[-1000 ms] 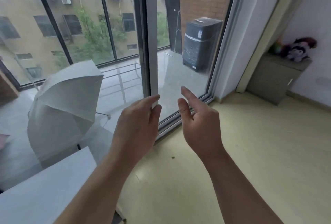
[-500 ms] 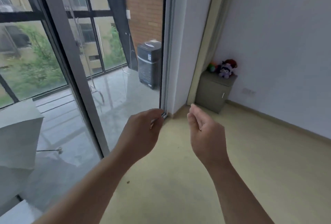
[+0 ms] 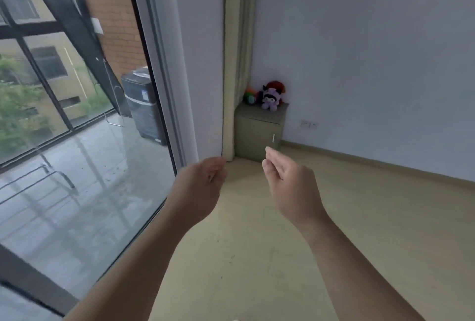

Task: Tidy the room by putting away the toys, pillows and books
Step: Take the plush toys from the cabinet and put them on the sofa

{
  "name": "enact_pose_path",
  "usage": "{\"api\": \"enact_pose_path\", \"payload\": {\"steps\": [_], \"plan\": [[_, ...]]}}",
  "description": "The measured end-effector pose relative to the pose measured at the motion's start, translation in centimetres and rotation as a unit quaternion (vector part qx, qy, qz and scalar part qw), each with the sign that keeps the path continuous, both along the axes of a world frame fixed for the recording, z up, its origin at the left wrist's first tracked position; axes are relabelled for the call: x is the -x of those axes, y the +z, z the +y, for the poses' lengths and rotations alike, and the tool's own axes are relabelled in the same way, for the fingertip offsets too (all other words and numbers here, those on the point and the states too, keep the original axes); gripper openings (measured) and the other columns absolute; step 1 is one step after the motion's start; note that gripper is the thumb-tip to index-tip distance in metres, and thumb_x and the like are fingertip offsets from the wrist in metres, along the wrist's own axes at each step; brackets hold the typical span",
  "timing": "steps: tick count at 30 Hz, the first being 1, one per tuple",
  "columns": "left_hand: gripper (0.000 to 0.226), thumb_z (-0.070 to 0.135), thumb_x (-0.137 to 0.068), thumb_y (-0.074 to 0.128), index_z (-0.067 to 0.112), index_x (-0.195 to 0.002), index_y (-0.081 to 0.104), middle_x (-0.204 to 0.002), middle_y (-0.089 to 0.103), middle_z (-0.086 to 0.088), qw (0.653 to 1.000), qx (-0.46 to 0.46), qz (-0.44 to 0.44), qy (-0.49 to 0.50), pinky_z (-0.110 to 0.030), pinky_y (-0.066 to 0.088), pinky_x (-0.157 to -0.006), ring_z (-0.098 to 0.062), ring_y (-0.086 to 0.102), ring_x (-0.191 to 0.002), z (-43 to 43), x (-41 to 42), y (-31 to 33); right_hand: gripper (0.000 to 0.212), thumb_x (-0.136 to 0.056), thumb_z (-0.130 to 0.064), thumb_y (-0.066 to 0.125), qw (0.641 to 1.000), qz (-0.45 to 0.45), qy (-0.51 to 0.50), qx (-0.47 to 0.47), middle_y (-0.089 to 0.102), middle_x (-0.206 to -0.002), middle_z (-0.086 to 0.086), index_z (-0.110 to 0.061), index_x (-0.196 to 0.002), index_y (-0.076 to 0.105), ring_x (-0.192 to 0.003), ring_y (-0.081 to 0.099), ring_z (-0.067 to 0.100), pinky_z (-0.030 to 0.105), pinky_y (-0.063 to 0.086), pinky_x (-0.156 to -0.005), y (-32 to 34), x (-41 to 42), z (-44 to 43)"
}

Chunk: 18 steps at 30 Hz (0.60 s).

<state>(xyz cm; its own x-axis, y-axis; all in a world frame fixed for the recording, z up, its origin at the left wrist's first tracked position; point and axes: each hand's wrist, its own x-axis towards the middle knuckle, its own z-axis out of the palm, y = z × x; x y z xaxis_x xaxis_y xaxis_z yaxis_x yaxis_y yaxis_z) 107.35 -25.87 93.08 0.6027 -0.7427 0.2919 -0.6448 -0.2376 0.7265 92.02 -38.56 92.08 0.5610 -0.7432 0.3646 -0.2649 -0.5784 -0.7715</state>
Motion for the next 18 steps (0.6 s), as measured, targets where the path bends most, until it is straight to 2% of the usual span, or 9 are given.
{"api": "enact_pose_path", "payload": {"steps": [4, 7, 10, 11, 13, 15, 16, 18], "plan": [[0.027, 0.023, -0.1, 0.062, 0.021, -0.125, 0.071, -0.101, 0.074, 0.016, 0.999, -0.009, 0.015, -0.049, -0.01, 0.047, -0.09, -0.001, 0.069, -0.1, -12.7, -4.8, 0.3, 0.042, -0.105, -0.027, 0.054, 0.999, 0.018, -0.034, -0.015, 0.063, -0.139, -0.006, -0.02, -0.146, 0.054, -0.122, 0.061, 0.003, 0.009, 0.042, -0.098, 0.2, -3.6, -11.1], [0.031, 0.024, -0.1, 0.061, 0.02, -0.13, 0.069, -0.115, 0.074, 0.009, 0.995, -0.03, 0.025, -0.091, -0.012, 0.046, -0.096, -0.001, 0.066, -0.105, -22.6, -6.9, 0.8, 0.043, -0.105, -0.029, 0.054, 0.997, 0.039, -0.062, -0.021, 0.064, -0.137, -0.008, -0.023, -0.148, 0.052, -0.122, 0.063, 0.006, 0.014, 0.044, -0.098, 1.0, -4.6, -19.7], [0.032, 0.024, -0.1, 0.062, 0.021, -0.131, 0.068, -0.117, 0.074, 0.009, 0.991, -0.052, 0.018, -0.126, 0.006, 0.036, -0.083, 0.007, 0.062, -0.099, -32.1, -8.3, 1.6, 0.045, -0.104, -0.032, 0.055, 0.994, 0.044, -0.093, -0.024, 0.063, -0.139, -0.007, -0.022, -0.148, 0.052, -0.124, 0.062, 0.008, 0.025, 0.048, -0.105, 1.6, -4.9, -28.6], [0.032, 0.025, -0.1, 0.061, 0.022, -0.131, 0.068, -0.116, 0.073, 0.01, 0.989, -0.059, 0.007, -0.133, 0.008, 0.034, -0.079, 0.007, 0.061, -0.098, -34.7, -8.7, 1.9, 0.046, -0.104, -0.033, 0.055, 0.994, 0.043, -0.101, -0.021, 0.061, -0.141, -0.006, -0.02, -0.148, 0.052, -0.125, 0.061, 0.01, 0.028, 0.048, -0.108, 1.5, -5.1, -31.4], [0.028, 0.026, -0.101, 0.06, 0.023, -0.127, 0.069, -0.113, 0.074, 0.01, 0.985, -0.082, -0.012, -0.148, -0.001, 0.043, -0.082, 0.001, 0.065, -0.098, -41.3, -9.5, 2.1, 0.048, -0.104, -0.034, 0.055, 0.992, 0.053, -0.111, -0.024, 0.06, -0.143, -0.004, -0.017, -0.148, 0.051, -0.128, 0.059, 0.011, 0.03, 0.046, -0.11, 0.9, -5.9, -38.2], [0.024, 0.023, -0.101, 0.057, 0.013, -0.12, 0.069, -0.111, 0.075, 0.0, 0.982, -0.094, -0.045, -0.158, -0.026, 0.054, -0.092, -0.016, 0.068, -0.104, -47.4, -10.0, 2.1, 0.045, -0.104, -0.036, 0.054, 0.992, 0.061, -0.113, -0.018, 0.064, -0.135, -0.006, -0.014, -0.143, 0.056, -0.131, 0.057, 0.012, 0.029, 0.044, -0.111, 0.3, -6.9, -44.5], [0.026, 0.022, -0.102, 0.056, 0.012, -0.123, 0.068, -0.116, 0.073, -0.002, 0.98, -0.102, -0.058, -0.163, -0.032, 0.053, -0.096, -0.02, 0.067, -0.109, -50.3, -9.9, 1.8, 0.044, -0.104, -0.037, 0.053, 0.991, 0.067, -0.114, -0.014, 0.065, -0.131, -0.007, -0.014, -0.141, 0.057, -0.132, 0.056, 0.013, 0.028, 0.043, -0.111, -0.1, -7.3, -47.5], [0.036, 0.025, -0.103, 0.055, 0.02, -0.138, 0.062, -0.132, 0.067, 0.003, 0.976, -0.112, -0.082, -0.167, -0.028, 0.047, -0.105, -0.015, 0.061, -0.123, -55.7, -9.8, 1.4, 0.045, -0.104, -0.037, 0.053, 0.991, 0.079, -0.109, -0.012, 0.065, -0.133, -0.007, -0.015, -0.144, 0.056, -0.132, 0.056, 0.013, 0.025, 0.042, -0.111, -0.4, -7.8, -52.9]]}}
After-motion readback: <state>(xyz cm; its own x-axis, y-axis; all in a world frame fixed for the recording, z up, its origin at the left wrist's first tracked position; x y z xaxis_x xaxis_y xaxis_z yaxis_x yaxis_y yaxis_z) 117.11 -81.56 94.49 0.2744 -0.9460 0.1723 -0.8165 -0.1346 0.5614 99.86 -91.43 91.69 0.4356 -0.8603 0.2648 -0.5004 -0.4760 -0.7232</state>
